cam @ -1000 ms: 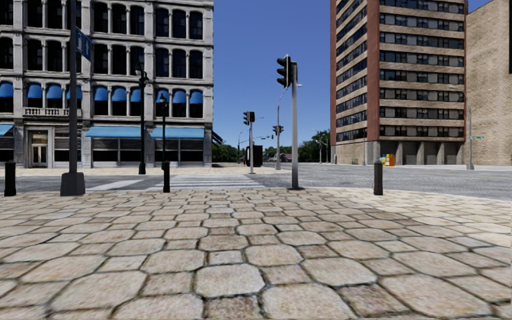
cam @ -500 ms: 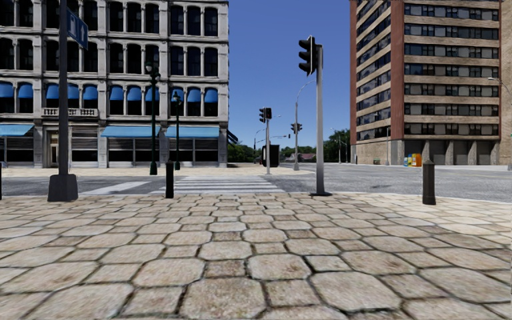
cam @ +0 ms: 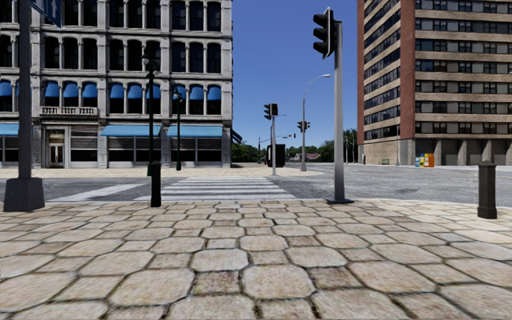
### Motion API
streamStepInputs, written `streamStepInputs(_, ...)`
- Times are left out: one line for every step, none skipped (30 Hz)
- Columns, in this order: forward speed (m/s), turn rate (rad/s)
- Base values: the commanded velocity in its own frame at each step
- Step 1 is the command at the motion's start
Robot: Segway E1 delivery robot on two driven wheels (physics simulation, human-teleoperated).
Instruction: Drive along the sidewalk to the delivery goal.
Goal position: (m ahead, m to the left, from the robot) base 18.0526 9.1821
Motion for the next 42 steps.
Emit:
streamStepInputs(2.00, 0.00)
streamStepInputs(2.00, 0.01)
streamStepInputs(2.00, 0.01)
streamStepInputs(2.00, 0.11)
streamStepInputs(2.00, 0.15)
streamStepInputs(2.00, 0.15)
streamStepInputs(2.00, 0.15)
streamStepInputs(2.00, 0.16)
streamStepInputs(2.00, 0.16)
streamStepInputs(2.00, 0.16)
streamStepInputs(2.00, 0.16)
streamStepInputs(2.00, 0.17)
streamStepInputs(2.00, 0.18)
streamStepInputs(2.00, 0.18)
streamStepInputs(2.00, 0.18)
streamStepInputs(2.00, 0.18)
streamStepInputs(2.00, 0.18)
streamStepInputs(2.00, 0.18)
streamStepInputs(2.00, 0.18)
streamStepInputs(2.00, 0.18)
streamStepInputs(2.00, 0.18)
streamStepInputs(2.00, 0.18)
streamStepInputs(2.00, 0.18)
streamStepInputs(2.00, 0.18)
streamStepInputs(2.00, 0.18)
streamStepInputs(2.00, 0.20)
streamStepInputs(2.00, 0.22)
streamStepInputs(2.00, 0.22)
streamStepInputs(2.00, 0.25)
streamStepInputs(2.00, 0.27)
streamStepInputs(2.00, 0.27)
streamStepInputs(2.00, 0.27)
streamStepInputs(2.00, 0.27)
streamStepInputs(2.00, 0.27)
streamStepInputs(2.00, 0.27)
streamStepInputs(2.00, 0.27)
streamStepInputs(2.00, 0.27)
streamStepInputs(2.00, 0.27)
streamStepInputs(2.00, 0.27)
streamStepInputs(2.00, 0.27)
streamStepInputs(2.00, 0.27)
streamStepInputs(2.00, 0.23)
